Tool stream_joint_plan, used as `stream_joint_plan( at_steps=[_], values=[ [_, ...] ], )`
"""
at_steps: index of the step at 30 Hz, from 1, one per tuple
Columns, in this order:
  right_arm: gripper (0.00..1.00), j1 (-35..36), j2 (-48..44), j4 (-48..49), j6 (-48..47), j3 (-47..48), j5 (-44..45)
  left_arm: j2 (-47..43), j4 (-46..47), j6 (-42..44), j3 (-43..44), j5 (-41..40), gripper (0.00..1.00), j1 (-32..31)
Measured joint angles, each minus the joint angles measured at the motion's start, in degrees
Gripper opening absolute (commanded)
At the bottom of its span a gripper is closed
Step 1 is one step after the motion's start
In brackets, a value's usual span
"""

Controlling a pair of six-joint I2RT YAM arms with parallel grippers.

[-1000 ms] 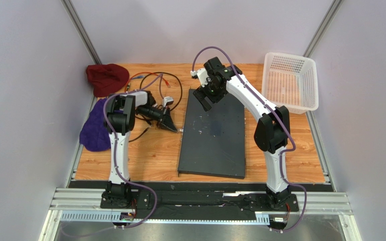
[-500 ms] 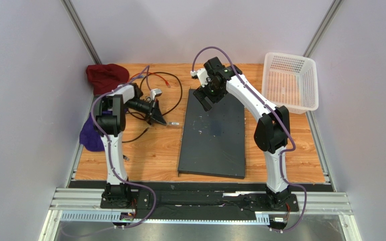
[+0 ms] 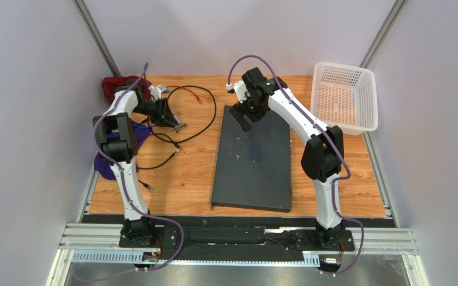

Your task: Pull the plug from the switch port

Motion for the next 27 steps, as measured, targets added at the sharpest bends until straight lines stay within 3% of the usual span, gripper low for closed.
stream_joint_plan(
  at_steps=[7,17,23,27],
  values=[
    [0.88,0.0,0.0,0.0,-0.2,0.0,0.5,-2.4,4.4,-3.5,-3.1,-6.2,0.45,-1.2],
    [0.88,0.8,0.0,0.4,-0.2,-5.9,1.5,-18.7,20.7,-9.0,-23.5,5.0,0.45,-7.0],
    [0.88,1.9,-0.2,0.5,0.2,-11.0,1.6,-19.3,29.5,-13.3,-35.7,6.9,0.45,-13.3],
    [0.88,2.3,-0.5,0.5,0.9,-13.6,1.7,-18.2,32.2,-14.7,-36.4,7.0,0.45,-14.3]
  ],
)
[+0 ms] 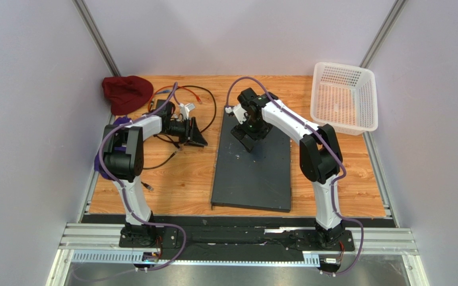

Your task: Pull the plug from the switch port

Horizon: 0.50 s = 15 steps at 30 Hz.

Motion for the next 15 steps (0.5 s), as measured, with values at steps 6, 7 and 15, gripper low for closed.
stream_joint_plan(
  at_steps=[6,7,15],
  values=[
    [0.88,0.5,-0.6,-0.2,0.5,-1.9,0.0,4.1,0.3,-0.2,0.6,1.5,0.45,-0.3],
    [0.88,0.6,-0.6,-0.1,0.5,-1.9,0.0,4.6,0.0,-0.1,0.6,1.8,0.45,-0.4],
    [0.88,0.7,-0.6,-0.1,0.7,-1.9,0.2,8.0,-5.1,3.0,2.6,4.4,0.45,-2.6]
  ],
)
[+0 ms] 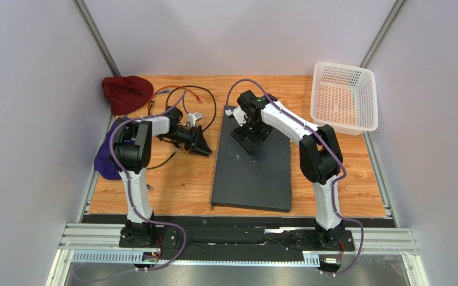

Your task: Pull the plug from the switch port

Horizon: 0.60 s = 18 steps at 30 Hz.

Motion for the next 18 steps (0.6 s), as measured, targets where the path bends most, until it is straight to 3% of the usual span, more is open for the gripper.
stream_joint_plan(
  at_steps=[18],
  values=[
    [0.88,0.1,0.0,0.0,0.2,0.0,-1.0,2.2,-5.7,3.2,-0.7,0.7,0.43,-4.8]
  ],
)
